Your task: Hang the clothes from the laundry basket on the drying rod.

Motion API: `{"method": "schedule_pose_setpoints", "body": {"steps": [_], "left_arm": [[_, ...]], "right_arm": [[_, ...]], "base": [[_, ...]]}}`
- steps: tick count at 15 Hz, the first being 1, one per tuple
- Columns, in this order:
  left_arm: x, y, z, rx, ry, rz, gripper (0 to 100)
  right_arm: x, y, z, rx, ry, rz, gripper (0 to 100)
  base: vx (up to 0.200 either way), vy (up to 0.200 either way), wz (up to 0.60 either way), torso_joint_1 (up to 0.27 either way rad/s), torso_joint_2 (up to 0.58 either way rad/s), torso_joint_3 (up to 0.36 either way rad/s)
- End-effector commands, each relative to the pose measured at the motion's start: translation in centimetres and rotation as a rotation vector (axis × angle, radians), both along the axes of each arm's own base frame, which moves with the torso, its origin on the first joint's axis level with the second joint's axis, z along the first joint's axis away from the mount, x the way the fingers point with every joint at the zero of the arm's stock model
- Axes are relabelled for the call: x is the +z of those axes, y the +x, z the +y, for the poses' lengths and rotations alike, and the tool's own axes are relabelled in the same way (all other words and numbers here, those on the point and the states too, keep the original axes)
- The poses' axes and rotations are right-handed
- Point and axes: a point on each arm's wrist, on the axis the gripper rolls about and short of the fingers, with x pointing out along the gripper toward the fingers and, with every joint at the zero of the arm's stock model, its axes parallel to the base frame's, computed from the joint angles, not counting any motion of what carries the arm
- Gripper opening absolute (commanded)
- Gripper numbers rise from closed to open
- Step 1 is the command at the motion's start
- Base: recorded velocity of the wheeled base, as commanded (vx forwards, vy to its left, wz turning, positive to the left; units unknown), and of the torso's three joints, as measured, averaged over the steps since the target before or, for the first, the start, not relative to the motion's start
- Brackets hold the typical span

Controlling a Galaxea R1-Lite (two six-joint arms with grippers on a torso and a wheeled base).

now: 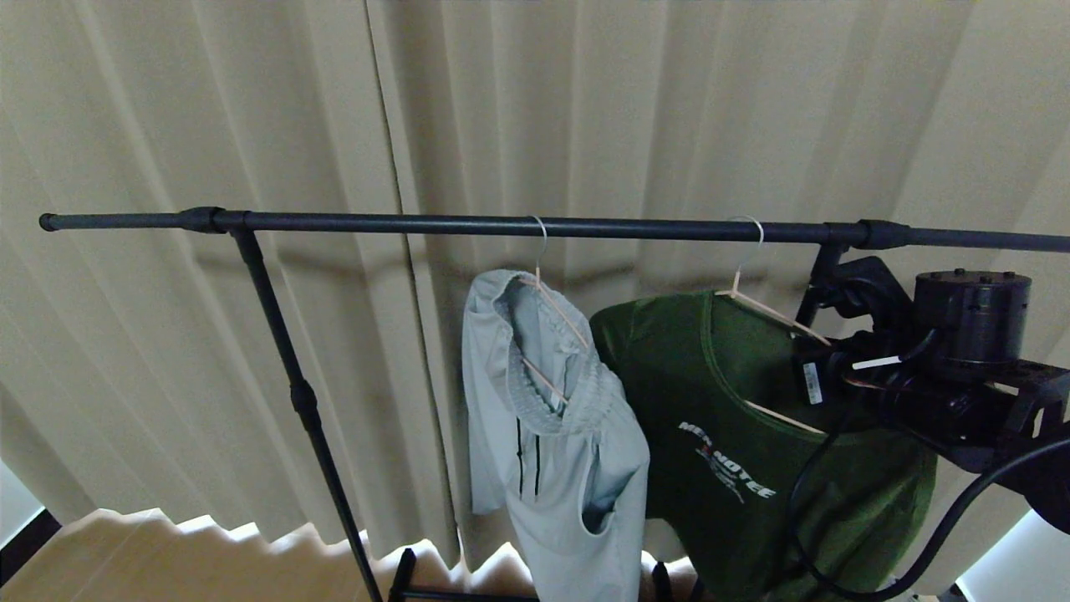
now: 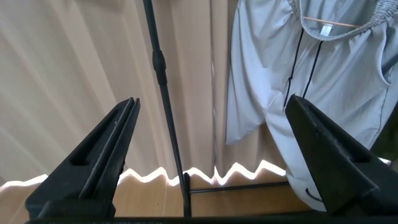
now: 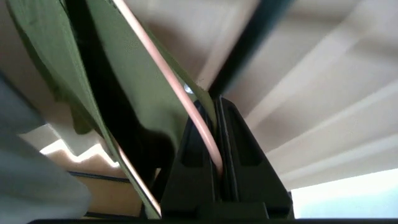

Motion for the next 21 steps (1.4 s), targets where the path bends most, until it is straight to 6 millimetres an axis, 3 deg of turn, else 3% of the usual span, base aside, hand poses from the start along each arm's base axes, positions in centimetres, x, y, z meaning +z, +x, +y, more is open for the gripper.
{"method": "schedule_pose_setpoints", "body": {"steps": [1, 5, 6, 16, 21], "left_arm": [[0.0, 0.0, 0.0, 0.0, 0.0, 0.0, 100], [0.0, 0.0, 0.0, 0.0, 0.0, 0.0, 100], [0.0, 0.0, 0.0, 0.0, 0.0, 0.0, 100], [0.0, 0.0, 0.0, 0.003, -0.009, 0.001, 100], [0.0, 0.0, 0.0, 0.003, -0.005, 0.002, 100]], "right_arm": [[0.1, 0.0, 0.7, 0.024, 0.001, -0.004, 0], [0.2, 0.0, 1.1, 0.04, 0.002, -0.008, 0], [0.2, 0.0, 1.1, 0.042, 0.002, -0.008, 100], [0.1, -0.6, 1.3, 0.137, 0.074, -0.104, 100], [0.2, -3.9, 0.1, 0.187, 0.146, -0.32, 100]], "base": [[0.0, 0.0, 0.0, 0.0, 0.0, 0.0], [0.0, 0.0, 0.0, 0.0, 0.0, 0.0], [0.0, 0.0, 0.0, 0.0, 0.0, 0.0], [0.0, 0.0, 0.0, 0.0, 0.0, 0.0], [0.0, 0.0, 0.0, 0.0, 0.0, 0.0]]}}
